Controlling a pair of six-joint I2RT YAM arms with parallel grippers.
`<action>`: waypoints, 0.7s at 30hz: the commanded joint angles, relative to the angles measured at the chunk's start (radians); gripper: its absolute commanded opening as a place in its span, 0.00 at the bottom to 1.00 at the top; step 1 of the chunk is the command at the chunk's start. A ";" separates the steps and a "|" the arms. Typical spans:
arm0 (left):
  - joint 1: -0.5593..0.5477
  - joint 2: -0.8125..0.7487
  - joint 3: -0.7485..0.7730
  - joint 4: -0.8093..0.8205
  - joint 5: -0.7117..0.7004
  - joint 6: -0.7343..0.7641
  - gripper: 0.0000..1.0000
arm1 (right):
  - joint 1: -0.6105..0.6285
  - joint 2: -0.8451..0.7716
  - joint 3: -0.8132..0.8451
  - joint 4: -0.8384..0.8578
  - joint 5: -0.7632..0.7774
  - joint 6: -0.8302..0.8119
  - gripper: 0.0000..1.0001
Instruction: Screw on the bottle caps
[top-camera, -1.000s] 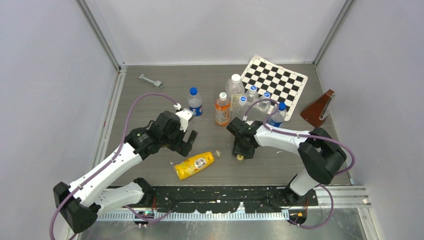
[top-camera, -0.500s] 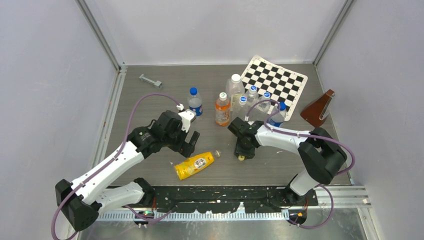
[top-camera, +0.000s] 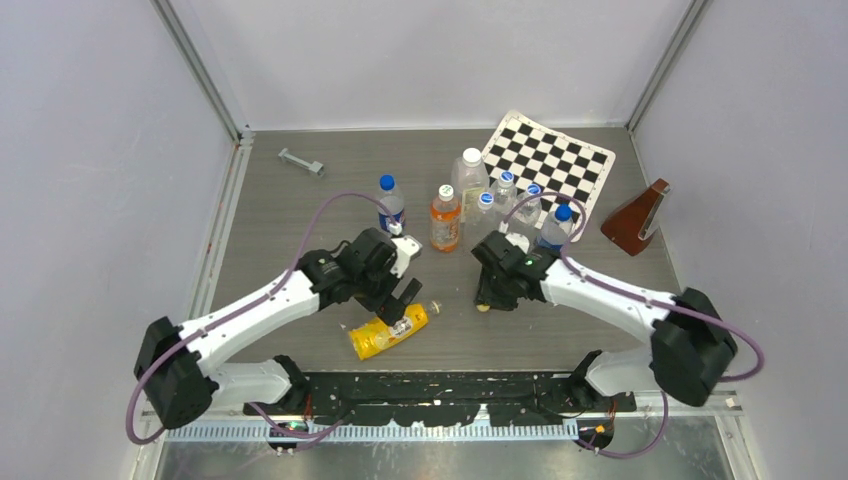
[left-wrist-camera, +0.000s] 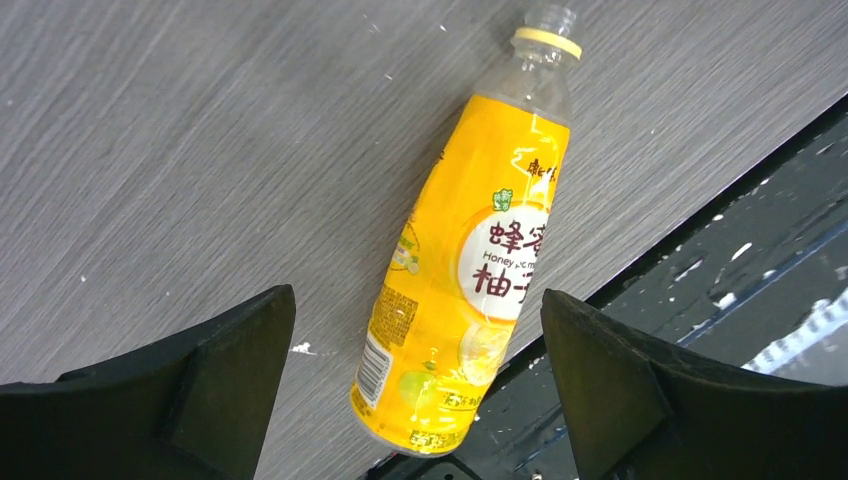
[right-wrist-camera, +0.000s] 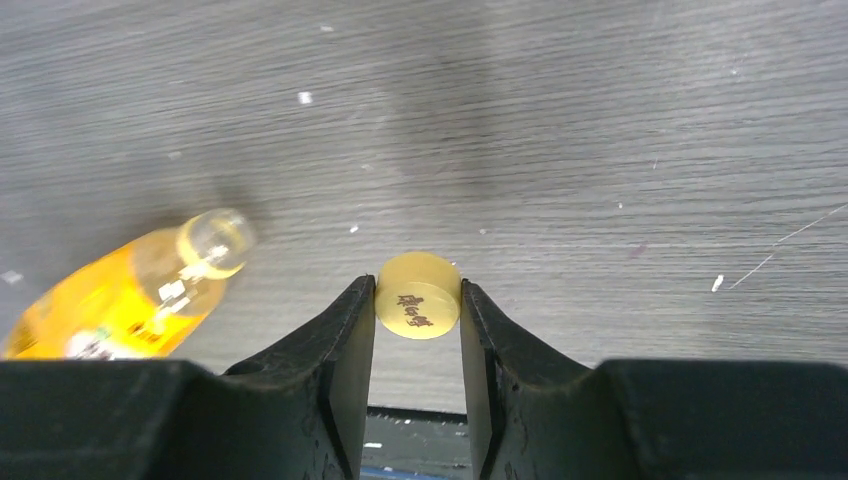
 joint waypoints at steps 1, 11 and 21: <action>-0.058 0.088 0.041 0.035 -0.078 0.060 0.96 | -0.001 -0.181 -0.006 0.019 0.021 -0.069 0.01; -0.075 0.197 -0.007 0.156 -0.042 0.019 0.96 | -0.002 -0.416 -0.081 0.116 0.024 -0.161 0.01; -0.068 0.283 -0.067 0.242 -0.001 -0.066 0.95 | -0.002 -0.418 -0.093 0.148 -0.006 -0.164 0.01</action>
